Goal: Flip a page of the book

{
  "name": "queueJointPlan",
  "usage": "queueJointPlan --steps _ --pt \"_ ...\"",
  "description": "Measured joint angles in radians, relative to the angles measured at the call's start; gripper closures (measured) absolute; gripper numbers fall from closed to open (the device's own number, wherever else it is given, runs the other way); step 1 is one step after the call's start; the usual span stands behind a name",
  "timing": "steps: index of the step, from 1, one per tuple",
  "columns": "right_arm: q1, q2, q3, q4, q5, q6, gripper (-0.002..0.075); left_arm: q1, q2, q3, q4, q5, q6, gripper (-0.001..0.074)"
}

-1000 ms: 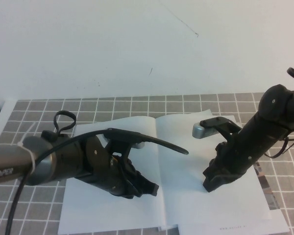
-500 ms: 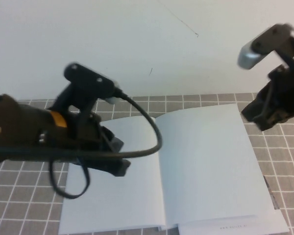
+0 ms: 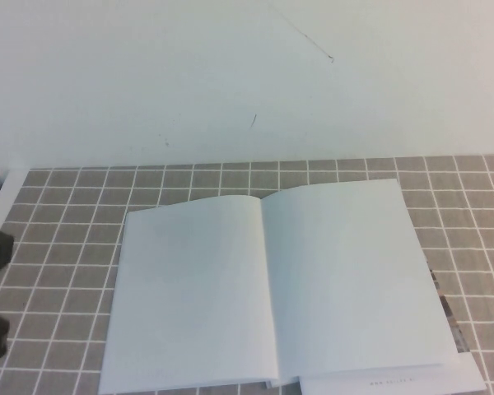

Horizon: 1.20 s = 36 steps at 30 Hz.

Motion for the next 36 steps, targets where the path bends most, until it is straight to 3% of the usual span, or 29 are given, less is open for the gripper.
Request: queueJointPlan --steps 9,16,23,36 --pt "0.000 -0.366 0.392 -0.018 -0.072 0.123 0.0727 0.000 -0.254 0.386 -0.022 -0.190 -0.019 0.0738" --pt "0.000 -0.540 0.569 -0.008 -0.127 0.151 0.0727 0.000 -0.397 0.640 -0.047 -0.327 -0.019 0.0738" --pt "0.000 -0.568 0.581 0.078 -0.175 0.155 0.0727 0.000 -0.416 0.692 -0.056 -0.393 -0.019 0.0738" --pt "0.000 -0.568 0.586 0.081 -0.176 0.157 0.0727 0.000 -0.416 0.692 -0.066 -0.406 -0.019 0.0738"
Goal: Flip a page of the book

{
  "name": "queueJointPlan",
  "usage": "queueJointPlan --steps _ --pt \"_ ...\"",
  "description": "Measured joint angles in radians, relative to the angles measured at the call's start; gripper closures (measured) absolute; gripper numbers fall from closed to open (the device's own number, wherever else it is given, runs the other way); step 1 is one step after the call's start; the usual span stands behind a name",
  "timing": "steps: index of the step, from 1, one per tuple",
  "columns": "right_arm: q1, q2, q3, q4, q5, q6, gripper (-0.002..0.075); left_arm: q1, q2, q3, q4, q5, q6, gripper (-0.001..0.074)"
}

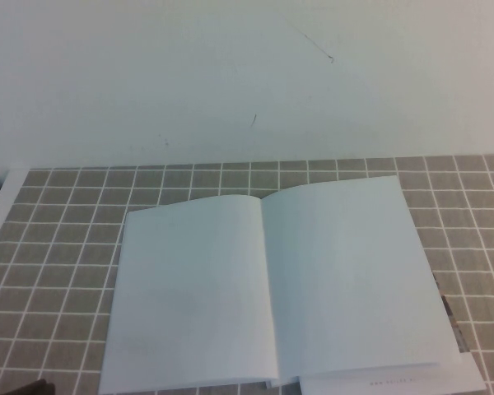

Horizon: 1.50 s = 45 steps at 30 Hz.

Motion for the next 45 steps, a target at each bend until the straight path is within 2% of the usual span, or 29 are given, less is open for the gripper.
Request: queueJointPlan --steps 5,8,15,22,33,45 --pt "0.000 0.000 0.000 0.002 -0.001 0.000 0.0727 0.000 -0.010 0.019 0.027 -0.018 0.000 0.0738" --pt "0.000 0.000 0.000 0.009 -0.002 0.000 0.0727 0.034 -0.069 0.060 0.089 -0.031 0.000 0.0738" --pt "0.000 0.000 0.000 0.014 -0.002 0.000 0.0727 0.233 -0.283 0.192 -0.004 -0.063 0.000 0.0738" --pt "0.000 0.000 0.000 0.016 -0.002 0.000 0.0727 0.392 -0.305 0.268 -0.059 -0.101 0.000 0.0738" --pt "0.000 0.000 0.000 0.017 -0.002 -0.002 0.0727 0.400 -0.307 0.268 -0.067 -0.098 0.124 0.0738" --pt "0.000 0.000 0.000 0.017 -0.002 -0.002 0.0727 0.400 -0.307 0.268 -0.067 -0.098 0.046 0.0738"
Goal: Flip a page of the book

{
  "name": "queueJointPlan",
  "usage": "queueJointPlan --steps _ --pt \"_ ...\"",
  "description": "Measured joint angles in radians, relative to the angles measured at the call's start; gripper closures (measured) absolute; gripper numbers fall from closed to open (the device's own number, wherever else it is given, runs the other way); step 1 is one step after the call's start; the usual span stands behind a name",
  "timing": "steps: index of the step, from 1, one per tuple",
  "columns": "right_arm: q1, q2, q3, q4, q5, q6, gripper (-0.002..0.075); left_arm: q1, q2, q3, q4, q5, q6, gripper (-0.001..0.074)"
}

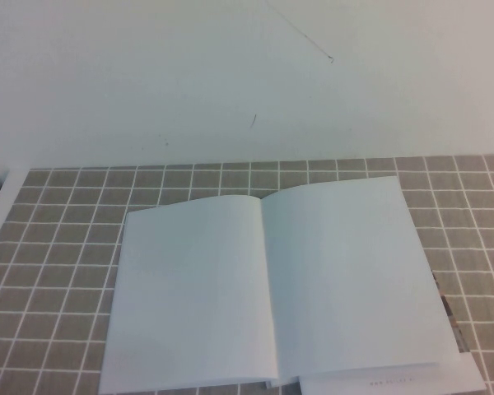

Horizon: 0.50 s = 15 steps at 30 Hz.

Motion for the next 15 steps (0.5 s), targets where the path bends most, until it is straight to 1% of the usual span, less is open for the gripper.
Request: queueJointPlan --steps 15 --pt "0.000 0.000 0.000 0.000 0.000 0.002 0.0727 0.005 0.000 0.000 0.000 0.000 -0.004 0.0738"
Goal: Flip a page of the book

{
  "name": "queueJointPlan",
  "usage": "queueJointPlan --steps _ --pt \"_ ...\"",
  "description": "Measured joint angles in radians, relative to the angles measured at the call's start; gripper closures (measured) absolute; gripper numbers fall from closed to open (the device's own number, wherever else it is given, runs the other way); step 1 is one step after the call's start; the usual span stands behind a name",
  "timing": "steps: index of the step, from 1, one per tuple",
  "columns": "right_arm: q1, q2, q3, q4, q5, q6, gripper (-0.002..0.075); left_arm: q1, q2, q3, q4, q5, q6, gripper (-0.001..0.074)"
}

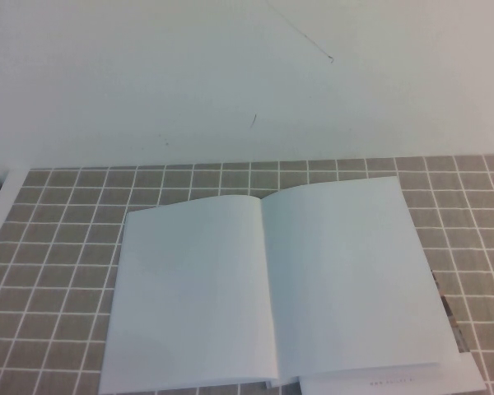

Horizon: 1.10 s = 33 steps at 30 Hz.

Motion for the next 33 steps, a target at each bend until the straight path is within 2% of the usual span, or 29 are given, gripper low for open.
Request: queueJointPlan --steps 33 --pt "-0.020 -0.006 0.002 -0.002 0.000 0.002 0.0727 0.000 0.000 0.000 0.000 0.002 0.000 0.0738"
